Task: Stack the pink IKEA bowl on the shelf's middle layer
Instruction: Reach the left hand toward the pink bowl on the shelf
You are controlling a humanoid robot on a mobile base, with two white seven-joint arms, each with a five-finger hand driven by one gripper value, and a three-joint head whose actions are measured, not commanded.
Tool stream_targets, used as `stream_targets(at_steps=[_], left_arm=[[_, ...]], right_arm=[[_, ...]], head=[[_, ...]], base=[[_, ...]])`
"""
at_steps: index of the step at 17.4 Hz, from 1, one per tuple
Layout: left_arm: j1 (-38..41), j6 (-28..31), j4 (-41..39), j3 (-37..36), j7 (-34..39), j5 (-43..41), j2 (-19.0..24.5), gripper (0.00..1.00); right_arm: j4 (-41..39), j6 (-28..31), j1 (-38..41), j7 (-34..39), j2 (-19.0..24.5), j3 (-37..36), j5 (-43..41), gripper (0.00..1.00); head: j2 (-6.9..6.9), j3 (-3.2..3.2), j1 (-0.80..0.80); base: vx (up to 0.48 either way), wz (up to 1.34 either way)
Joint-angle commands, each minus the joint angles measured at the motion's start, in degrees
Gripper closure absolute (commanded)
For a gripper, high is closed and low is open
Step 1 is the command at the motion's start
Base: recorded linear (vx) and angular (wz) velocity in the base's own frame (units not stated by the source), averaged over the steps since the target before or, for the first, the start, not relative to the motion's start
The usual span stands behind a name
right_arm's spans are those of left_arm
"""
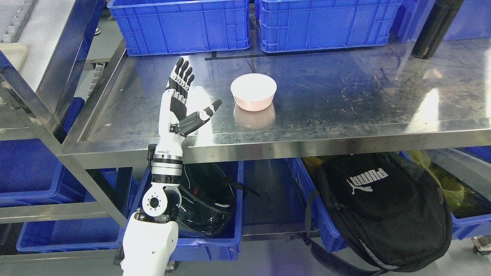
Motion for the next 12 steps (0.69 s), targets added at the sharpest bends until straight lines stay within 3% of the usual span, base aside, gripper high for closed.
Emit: stream_targets(at_steps=[1,5,10,12], left_arm=[[1.2,-0.1,-1.8,0.0,-0.3,-0.3,1.0,0.00],[-4.7,0.7,-1.9,-1.1,-4.5,-4.6,1.1,0.00],[-17.9,3.5,-2.0,-2.2,-18.4,-28.1,9.9,0.01],[-22.7,3.7,-2.0,-6.9,-23.9,-37.9,15.0,0.01]], right_arm=[[-1.0,0.0,1.3,0.0,-1.0,0.0,0.0,0.00],[-1.0,0.0,1.3,0.0,-1.0,0.0,0.0,0.00],[-1.0,0.0,1.3,0.0,-1.0,0.0,0.0,0.00],[-1.0,0.0,1.3,0.0,-1.0,0.0,0.0,0.00]], head=[[0.00,0.00,0.00],[0.00,0.00,0.00],[0.00,0.00,0.00],[0.00,0.00,0.00]], base=[[0.021,0.00],[0.000,0.00],[0.000,0.00],[0.000,0.00]])
